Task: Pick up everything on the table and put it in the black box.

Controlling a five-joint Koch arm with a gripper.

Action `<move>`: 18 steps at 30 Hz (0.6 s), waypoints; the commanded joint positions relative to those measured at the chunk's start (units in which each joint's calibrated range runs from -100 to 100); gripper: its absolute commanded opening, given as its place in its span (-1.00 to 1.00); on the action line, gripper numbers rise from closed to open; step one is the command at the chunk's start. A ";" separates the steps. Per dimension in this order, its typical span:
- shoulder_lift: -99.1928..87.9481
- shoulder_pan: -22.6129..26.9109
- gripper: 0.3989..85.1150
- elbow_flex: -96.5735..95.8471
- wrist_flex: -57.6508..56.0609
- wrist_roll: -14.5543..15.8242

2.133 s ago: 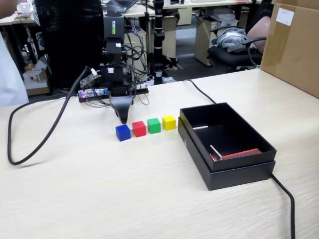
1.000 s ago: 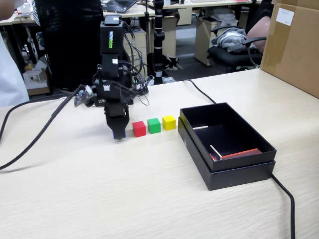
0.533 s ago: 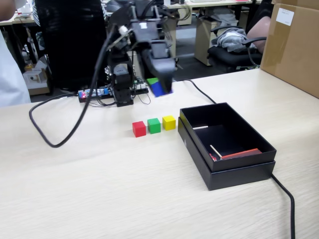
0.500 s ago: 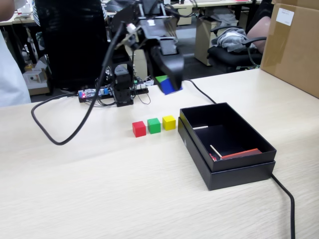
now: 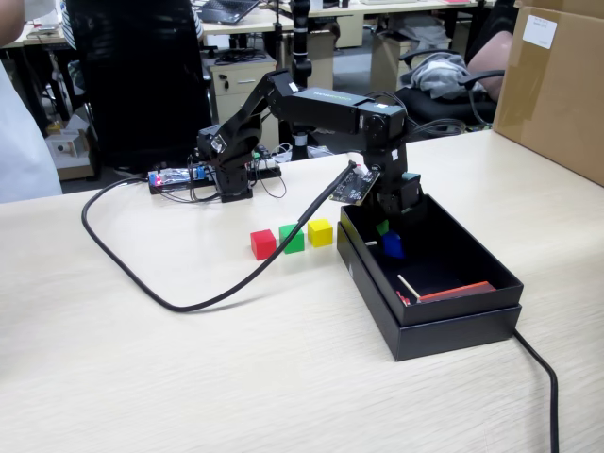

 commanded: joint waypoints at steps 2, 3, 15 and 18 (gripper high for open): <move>0.76 0.44 -0.27 5.83 -2.51 0.34; 0.18 0.44 -0.19 5.74 -2.85 0.44; -53.75 -8.45 -0.03 -18.74 -3.80 -1.86; -62.24 -11.72 -0.02 -31.88 -3.80 -2.69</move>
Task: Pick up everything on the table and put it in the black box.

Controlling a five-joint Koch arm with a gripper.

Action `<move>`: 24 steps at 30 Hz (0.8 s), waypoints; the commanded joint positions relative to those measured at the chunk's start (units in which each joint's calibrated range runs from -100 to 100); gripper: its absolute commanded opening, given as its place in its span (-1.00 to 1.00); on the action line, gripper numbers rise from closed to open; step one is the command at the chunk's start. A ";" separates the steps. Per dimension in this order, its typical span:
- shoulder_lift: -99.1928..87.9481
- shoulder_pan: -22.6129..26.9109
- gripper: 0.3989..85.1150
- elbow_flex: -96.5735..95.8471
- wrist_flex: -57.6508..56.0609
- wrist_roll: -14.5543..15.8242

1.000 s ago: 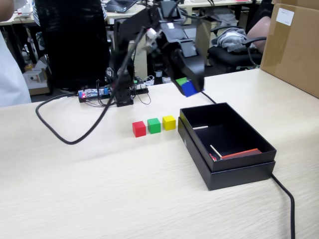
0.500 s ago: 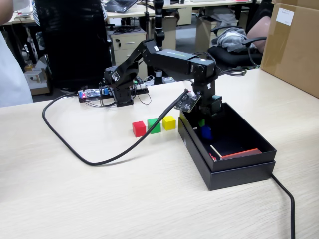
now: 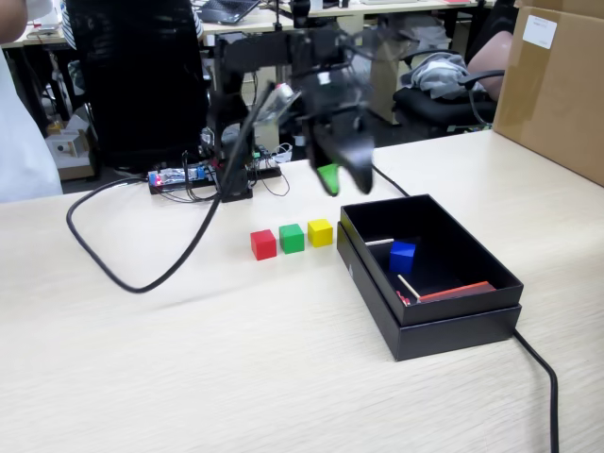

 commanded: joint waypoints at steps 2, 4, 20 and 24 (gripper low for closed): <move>-14.24 -4.05 0.11 -11.38 0.22 -1.86; -15.96 -5.18 0.15 -17.64 0.31 -1.95; -7.36 -6.50 0.14 -34.95 8.34 -1.27; -2.31 -6.50 0.13 -34.95 9.73 -1.32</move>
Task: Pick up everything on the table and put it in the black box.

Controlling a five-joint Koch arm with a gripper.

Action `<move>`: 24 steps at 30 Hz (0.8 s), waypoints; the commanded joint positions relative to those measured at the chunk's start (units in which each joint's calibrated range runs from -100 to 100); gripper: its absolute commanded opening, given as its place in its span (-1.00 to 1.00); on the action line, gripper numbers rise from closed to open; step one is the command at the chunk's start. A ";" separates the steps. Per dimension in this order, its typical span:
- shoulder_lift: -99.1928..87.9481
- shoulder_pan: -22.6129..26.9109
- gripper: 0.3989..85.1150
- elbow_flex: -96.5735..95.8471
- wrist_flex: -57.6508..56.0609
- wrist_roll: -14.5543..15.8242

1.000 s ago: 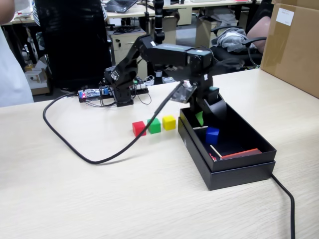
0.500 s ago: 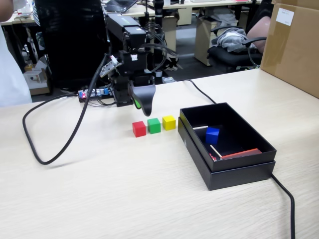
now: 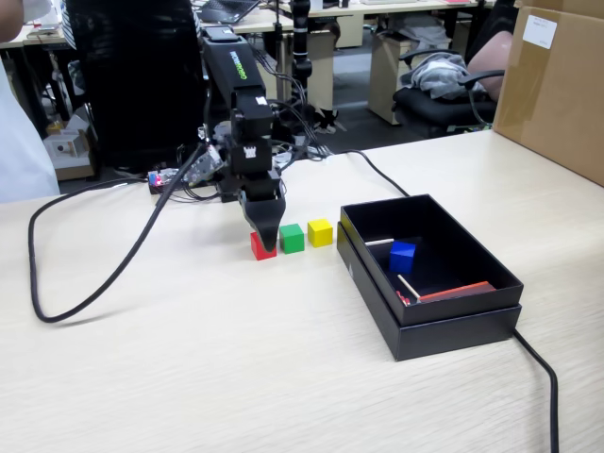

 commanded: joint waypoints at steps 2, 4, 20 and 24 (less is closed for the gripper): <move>2.32 0.00 0.12 1.47 1.66 0.10; 3.58 0.10 0.12 1.38 1.92 0.10; 6.56 -0.59 -0.92 1.02 5.03 -0.10; 0.83 -1.37 -0.92 2.83 4.60 -0.83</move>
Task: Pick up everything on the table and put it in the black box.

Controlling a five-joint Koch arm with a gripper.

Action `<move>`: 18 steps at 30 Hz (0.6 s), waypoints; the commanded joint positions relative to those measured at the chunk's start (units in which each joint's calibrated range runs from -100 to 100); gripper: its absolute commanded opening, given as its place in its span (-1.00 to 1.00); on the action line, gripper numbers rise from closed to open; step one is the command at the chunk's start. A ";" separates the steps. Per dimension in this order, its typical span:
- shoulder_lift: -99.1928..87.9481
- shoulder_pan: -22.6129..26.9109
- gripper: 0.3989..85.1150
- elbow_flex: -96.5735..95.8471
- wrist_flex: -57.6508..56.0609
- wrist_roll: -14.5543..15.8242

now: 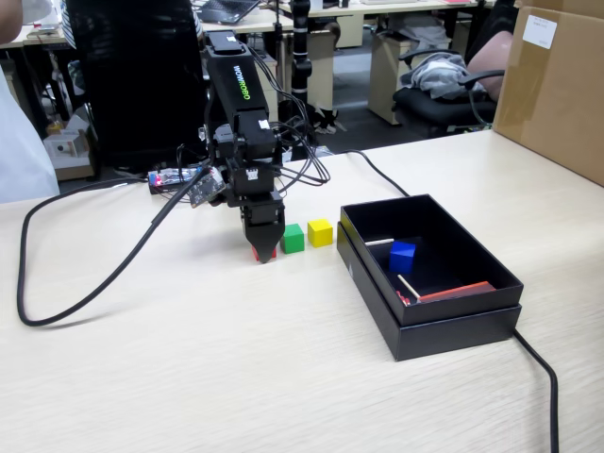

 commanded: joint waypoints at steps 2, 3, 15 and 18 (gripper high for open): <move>-10.16 -0.73 -0.92 6.91 -3.34 -1.17; -12.23 -0.68 -0.92 9.09 -4.89 -1.32; 10.03 11.72 -0.92 63.85 -10.34 -1.12; 22.08 13.09 -0.91 69.29 -10.42 0.29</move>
